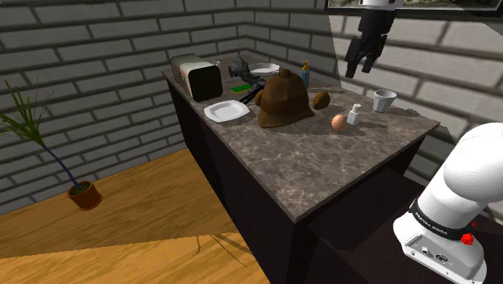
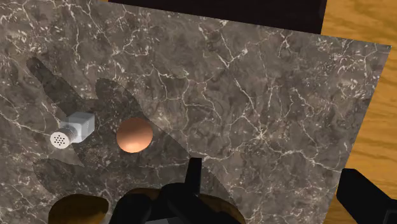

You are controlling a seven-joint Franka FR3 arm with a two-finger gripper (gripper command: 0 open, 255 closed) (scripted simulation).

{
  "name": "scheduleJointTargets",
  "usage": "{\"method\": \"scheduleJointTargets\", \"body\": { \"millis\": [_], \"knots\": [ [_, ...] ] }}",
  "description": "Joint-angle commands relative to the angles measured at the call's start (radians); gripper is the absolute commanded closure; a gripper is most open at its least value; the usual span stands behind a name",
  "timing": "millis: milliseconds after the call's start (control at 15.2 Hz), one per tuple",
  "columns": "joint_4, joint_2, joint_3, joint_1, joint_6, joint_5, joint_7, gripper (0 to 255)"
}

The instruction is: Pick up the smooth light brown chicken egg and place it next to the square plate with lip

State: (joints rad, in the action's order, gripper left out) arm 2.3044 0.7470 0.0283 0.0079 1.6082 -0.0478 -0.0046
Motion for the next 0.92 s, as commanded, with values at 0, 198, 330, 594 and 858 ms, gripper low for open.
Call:
{"method": "scheduleJointTargets", "body": {
  "millis": [0,198,330,594,858],
  "knots": [
    [0.0,0.0,0.0,0.0,0.0,0.0,0.0,0],
    [0.096,0.004,0.003,-0.012,0.112,0.044,-0.026,0],
    [0.155,-0.001,0.006,-0.022,0.19,0.074,-0.041,0],
    [0.257,-0.034,0.017,-0.047,0.355,0.138,-0.066,0],
    [0.335,-0.099,0.03,-0.081,0.532,0.21,-0.081,0]
  ]
}}
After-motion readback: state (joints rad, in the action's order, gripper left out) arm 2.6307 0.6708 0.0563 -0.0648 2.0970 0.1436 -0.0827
